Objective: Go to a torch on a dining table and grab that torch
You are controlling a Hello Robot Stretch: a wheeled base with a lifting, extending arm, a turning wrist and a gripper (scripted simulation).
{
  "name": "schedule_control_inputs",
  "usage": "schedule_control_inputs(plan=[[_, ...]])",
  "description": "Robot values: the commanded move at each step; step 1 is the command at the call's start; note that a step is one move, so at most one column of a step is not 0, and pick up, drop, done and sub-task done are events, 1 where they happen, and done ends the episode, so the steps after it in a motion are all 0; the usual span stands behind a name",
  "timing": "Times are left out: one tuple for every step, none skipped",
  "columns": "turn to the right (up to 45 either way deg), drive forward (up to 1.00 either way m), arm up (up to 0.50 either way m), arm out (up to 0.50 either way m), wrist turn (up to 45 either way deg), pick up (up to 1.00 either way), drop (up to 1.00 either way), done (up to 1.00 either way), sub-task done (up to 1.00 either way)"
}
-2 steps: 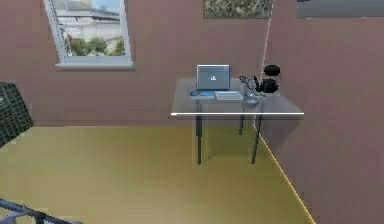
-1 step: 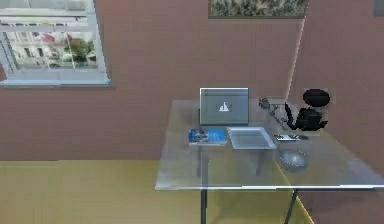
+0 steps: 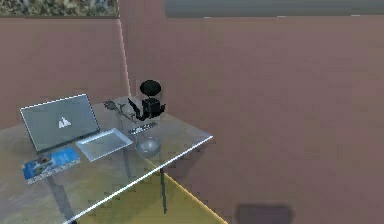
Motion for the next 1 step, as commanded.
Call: schedule_control_inputs(plan=[[9.0, 0.00, 0.00, 0.00, 0.0, 0.00, 0.00, 0.00, 0.00]])
